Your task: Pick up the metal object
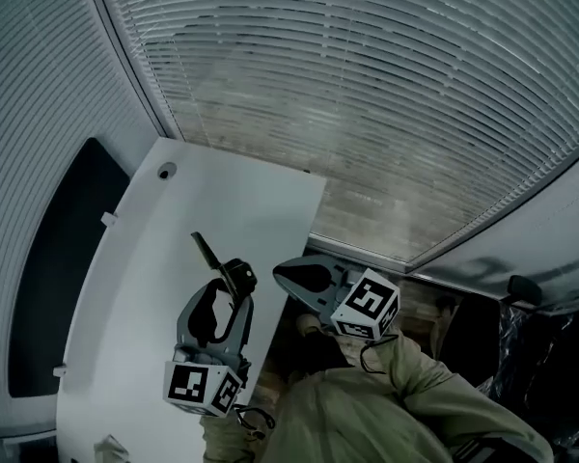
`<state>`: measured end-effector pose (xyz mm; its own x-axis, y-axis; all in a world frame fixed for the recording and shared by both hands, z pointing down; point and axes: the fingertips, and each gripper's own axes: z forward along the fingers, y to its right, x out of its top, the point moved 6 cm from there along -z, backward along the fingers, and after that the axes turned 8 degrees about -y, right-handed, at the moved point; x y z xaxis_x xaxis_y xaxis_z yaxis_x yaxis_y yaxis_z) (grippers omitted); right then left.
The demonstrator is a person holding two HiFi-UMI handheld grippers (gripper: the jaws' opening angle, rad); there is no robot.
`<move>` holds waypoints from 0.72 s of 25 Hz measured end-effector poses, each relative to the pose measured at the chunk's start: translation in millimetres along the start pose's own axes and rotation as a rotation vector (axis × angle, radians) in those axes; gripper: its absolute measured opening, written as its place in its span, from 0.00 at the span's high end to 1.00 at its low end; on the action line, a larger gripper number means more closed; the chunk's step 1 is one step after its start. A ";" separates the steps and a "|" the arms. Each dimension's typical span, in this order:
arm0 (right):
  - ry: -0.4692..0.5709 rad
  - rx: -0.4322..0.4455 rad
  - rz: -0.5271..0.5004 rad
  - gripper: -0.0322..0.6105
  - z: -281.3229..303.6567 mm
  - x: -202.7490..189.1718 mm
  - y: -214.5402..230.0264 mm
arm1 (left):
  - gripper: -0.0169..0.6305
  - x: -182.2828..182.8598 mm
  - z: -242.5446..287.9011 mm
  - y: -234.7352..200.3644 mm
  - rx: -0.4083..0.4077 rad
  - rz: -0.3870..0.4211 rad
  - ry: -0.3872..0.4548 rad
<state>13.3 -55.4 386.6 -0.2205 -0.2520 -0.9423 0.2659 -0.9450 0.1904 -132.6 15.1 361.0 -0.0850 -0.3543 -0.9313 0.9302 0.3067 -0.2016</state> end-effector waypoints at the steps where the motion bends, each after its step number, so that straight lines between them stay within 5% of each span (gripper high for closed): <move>1: 0.005 -0.002 -0.007 0.94 -2.3 -1.2 -14.6 | 0.59 -3.8 -12.4 3.6 -0.004 0.002 0.005; 6: 0.004 0.005 -0.044 0.94 -14.2 -12.1 -84.9 | 0.59 -22.3 -71.0 20.1 -0.021 0.016 0.024; 18: 0.018 0.019 -0.123 0.94 -39.2 -1.9 -146.2 | 0.59 -26.8 -119.5 47.9 -0.052 0.038 0.077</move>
<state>11.7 91.4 349.8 -0.2330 -0.1306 -0.9636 0.2202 -0.9723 0.0786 -128.4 144.9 340.0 -0.0785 -0.2735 -0.9587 0.9138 0.3647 -0.1788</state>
